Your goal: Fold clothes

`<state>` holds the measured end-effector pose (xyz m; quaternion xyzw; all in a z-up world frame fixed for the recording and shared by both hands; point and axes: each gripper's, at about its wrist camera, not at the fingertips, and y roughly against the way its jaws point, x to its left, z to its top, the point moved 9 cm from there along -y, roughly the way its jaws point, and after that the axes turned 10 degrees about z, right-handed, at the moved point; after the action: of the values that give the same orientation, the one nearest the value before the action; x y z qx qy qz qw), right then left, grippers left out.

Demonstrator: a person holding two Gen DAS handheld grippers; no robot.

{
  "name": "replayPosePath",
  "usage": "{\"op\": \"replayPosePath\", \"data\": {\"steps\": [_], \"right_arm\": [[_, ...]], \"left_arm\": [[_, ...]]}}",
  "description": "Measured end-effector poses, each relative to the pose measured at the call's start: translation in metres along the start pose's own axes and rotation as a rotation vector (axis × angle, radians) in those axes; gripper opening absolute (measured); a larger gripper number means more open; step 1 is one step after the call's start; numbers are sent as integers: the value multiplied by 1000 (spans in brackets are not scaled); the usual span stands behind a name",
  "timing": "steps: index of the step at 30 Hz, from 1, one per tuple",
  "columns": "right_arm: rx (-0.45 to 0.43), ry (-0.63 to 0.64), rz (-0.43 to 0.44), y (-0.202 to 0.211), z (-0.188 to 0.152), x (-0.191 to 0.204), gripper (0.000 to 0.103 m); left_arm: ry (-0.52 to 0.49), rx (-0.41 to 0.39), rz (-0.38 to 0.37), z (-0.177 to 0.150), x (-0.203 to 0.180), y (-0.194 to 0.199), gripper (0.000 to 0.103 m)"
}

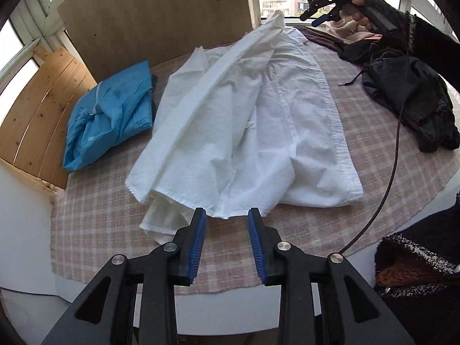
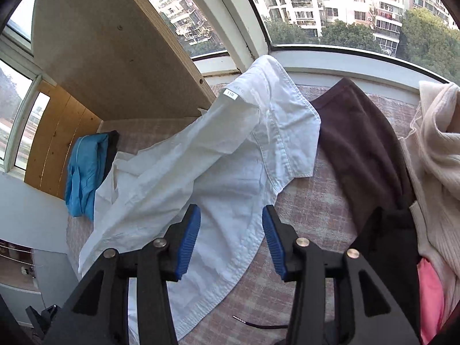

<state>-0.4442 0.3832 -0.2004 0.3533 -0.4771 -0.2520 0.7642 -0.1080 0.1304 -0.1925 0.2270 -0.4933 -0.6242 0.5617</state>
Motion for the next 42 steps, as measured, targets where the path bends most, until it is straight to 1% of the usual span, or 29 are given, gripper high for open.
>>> {"op": "replayPosePath", "data": {"steps": [2,3,5,6,8,10,13,15,16,17,18,19,21,24,26,27,28,29,30,31,32,34,37,39,42], "right_arm": [[11,-12,-2,2,-6,-9,44],[16,-18,-2,3,-9,-14,44],[25,-31,0,5,-15,-22,44],[29,-38,0,6,-18,-27,44],[38,-50,2,7,-24,-35,44],[50,-54,6,7,-30,-40,44],[50,-48,16,8,-34,-38,44],[48,-44,22,9,-36,-37,44],[47,-42,26,10,-38,-37,44],[46,-41,29,10,-39,-36,44],[45,-39,32,11,-40,-36,44],[44,-37,35,11,-42,-35,44],[42,-34,42,12,-44,-35,44],[39,-28,52,14,-48,-33,44],[32,-29,57,15,-49,-33,44],[27,-33,59,16,-48,-34,44],[23,-37,62,17,-47,-35,44],[23,-41,64,17,-47,-36,44],[25,-47,64,16,-47,-36,44],[29,-50,67,16,-48,-36,44],[34,-52,69,15,-50,-36,44],[45,-36,73,14,-55,-33,44],[59,-30,65,11,-61,-35,44],[70,-40,67,8,-65,-39,44],[88,-61,47,1,-69,-47,44]], "left_arm": [[-24,-2,-96,0,-50,-2,31],[-56,4,-112,0,-73,-7,32],[-132,17,-100,-4,-110,-20,37],[-171,22,-92,-6,-127,-26,37],[-245,20,-38,-6,-141,-38,37],[-291,10,10,-2,-145,-44,37],[-330,-2,3,4,-149,-48,37],[-353,5,-21,6,-150,-54,37],[-353,11,-41,8,-149,-56,33],[-346,27,-81,8,-147,-58,18],[-332,42,-112,11,-143,-57,11],[-316,39,-124,16,-137,-54,6],[-298,23,-145,27,-123,-43,5],[-259,13,-202,43,-102,-17,4],[-234,-16,-246,60,-85,7,4],[-221,-40,-241,73,-74,16,7],[-209,-61,-227,86,-61,21,16],[-201,-62,-195,97,-48,18,36],[-194,-32,-154,101,-35,9,46],[-187,-3,-116,105,-23,0,50],[-181,19,-95,103,-14,-6,50],[-185,32,-83,93,-9,-11,50],[-194,58,-93,64,-17,-15,50],[-199,79,-127,52,-37,-22,50],[-207,110,-177,36,-67,-33,50]]}}
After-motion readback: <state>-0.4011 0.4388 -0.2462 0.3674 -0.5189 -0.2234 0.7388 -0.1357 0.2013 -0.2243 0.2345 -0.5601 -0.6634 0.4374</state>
